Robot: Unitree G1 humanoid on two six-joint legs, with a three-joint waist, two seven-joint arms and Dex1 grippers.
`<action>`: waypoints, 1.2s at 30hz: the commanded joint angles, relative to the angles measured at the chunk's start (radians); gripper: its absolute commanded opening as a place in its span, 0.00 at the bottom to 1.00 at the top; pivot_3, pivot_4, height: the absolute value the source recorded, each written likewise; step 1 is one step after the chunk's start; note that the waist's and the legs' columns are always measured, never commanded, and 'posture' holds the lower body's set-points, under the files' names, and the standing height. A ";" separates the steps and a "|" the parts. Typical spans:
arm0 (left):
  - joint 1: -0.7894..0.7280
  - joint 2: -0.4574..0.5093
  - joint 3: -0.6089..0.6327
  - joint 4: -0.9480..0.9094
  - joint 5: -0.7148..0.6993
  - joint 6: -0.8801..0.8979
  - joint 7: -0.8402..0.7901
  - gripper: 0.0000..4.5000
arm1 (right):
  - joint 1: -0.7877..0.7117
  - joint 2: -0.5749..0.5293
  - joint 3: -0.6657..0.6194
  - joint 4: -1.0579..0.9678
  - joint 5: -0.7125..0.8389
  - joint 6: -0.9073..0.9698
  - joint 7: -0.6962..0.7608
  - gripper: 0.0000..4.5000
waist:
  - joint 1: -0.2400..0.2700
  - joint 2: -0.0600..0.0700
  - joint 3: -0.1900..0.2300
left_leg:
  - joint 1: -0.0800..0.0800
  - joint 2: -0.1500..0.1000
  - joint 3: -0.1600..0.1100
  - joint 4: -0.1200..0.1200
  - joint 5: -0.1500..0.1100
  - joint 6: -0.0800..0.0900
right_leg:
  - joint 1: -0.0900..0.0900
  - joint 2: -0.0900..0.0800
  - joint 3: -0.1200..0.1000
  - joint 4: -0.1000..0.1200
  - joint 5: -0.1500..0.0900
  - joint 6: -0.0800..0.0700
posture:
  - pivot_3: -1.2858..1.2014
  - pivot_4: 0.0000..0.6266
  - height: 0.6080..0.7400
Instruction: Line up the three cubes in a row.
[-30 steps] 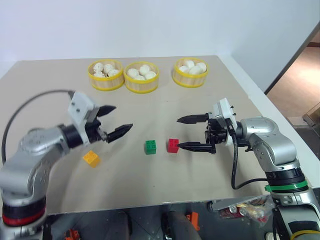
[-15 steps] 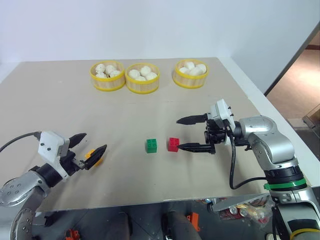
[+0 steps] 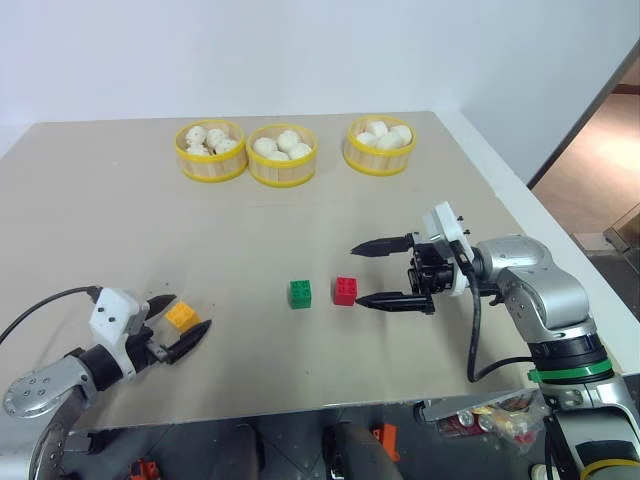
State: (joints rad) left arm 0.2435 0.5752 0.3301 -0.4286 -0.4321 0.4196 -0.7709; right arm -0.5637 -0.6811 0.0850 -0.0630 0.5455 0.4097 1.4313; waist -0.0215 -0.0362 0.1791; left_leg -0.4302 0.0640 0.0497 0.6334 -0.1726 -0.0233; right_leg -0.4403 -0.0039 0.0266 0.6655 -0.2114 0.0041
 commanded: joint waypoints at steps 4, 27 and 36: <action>-0.003 0.022 -0.034 0.020 0.014 -0.046 -0.018 0.99 | -0.003 -0.041 0.015 -0.050 -0.007 -0.053 0.076 1.00 | 0.000 0.000 0.000 | 0.000 0.000 0.000 0.000 0.000 0.000 | 0.000 0.000 0.000 0.000 0.000 0.000 | 0.52 0.24 1.00; -0.209 0.145 -0.194 0.199 0.065 -0.168 -0.215 0.30 | -0.028 -0.001 0.000 0.003 -0.046 -0.063 -0.023 1.00 | 0.002 0.000 0.000 | 0.000 0.000 0.000 0.000 0.000 -0.001 | -0.001 -0.001 -0.002 0.000 0.000 -0.001 | 0.52 0.24 1.00; -0.537 0.172 -0.385 0.427 0.124 -0.240 -0.433 0.30 | -0.028 0.049 -0.002 0.042 -0.077 -0.108 -0.083 1.00 | -0.001 0.000 0.000 | -0.002 0.000 0.001 -0.001 -0.001 -0.001 | -0.001 0.001 -0.001 -0.001 -0.001 0.001 | 0.52 0.24 1.00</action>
State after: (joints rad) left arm -0.2607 0.7303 -0.0398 -0.0477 -0.3265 0.2233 -1.1572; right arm -0.5812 -0.6479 0.1102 -0.0171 0.4638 0.3153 1.3822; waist -0.0222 -0.0363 0.1791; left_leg -0.4321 0.0646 0.0500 0.6327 -0.1732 -0.0242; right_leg -0.4414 -0.0021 0.0254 0.6647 -0.2124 0.0047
